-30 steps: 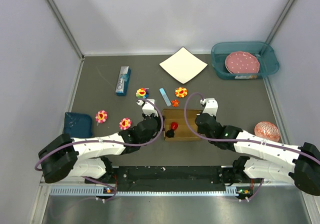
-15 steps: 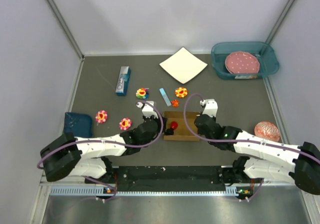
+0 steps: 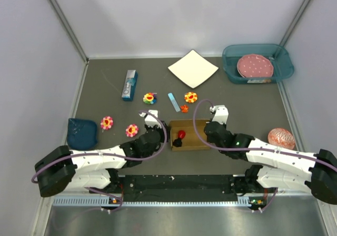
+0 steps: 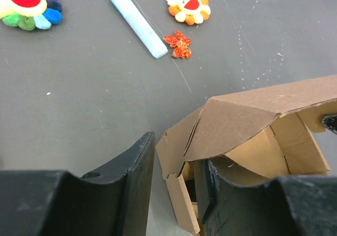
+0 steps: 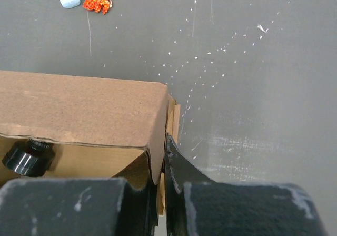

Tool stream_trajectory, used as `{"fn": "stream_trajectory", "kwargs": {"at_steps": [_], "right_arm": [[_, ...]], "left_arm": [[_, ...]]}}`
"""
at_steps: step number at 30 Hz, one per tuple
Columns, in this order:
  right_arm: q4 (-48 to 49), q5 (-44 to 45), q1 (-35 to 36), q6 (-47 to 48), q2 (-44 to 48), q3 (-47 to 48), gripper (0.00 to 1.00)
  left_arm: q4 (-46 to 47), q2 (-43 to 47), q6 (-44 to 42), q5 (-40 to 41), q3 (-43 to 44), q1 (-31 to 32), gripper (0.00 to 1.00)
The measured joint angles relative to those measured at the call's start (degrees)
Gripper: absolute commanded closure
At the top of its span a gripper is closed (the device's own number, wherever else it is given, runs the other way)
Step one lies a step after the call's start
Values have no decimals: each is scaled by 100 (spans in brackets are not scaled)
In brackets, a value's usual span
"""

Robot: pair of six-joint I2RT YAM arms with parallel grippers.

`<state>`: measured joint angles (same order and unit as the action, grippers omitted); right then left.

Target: Fold the paper box

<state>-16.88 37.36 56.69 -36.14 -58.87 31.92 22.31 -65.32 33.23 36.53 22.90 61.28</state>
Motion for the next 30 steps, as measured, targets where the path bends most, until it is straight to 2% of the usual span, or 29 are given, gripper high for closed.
{"fn": "stream_trajectory", "kwargs": {"at_steps": [6,16,30], "right_arm": [[79,-83,61,-162,-2,-2,100],[505,-160,177,-623,-236,-44,100],[538,227,608,-1040,-739,216,100]], "left_arm": [[4,46,-107,35,-101,2,66],[35,348,-378,195,-243,0,69],[114,378,-531,291,-275,-332,73]]}}
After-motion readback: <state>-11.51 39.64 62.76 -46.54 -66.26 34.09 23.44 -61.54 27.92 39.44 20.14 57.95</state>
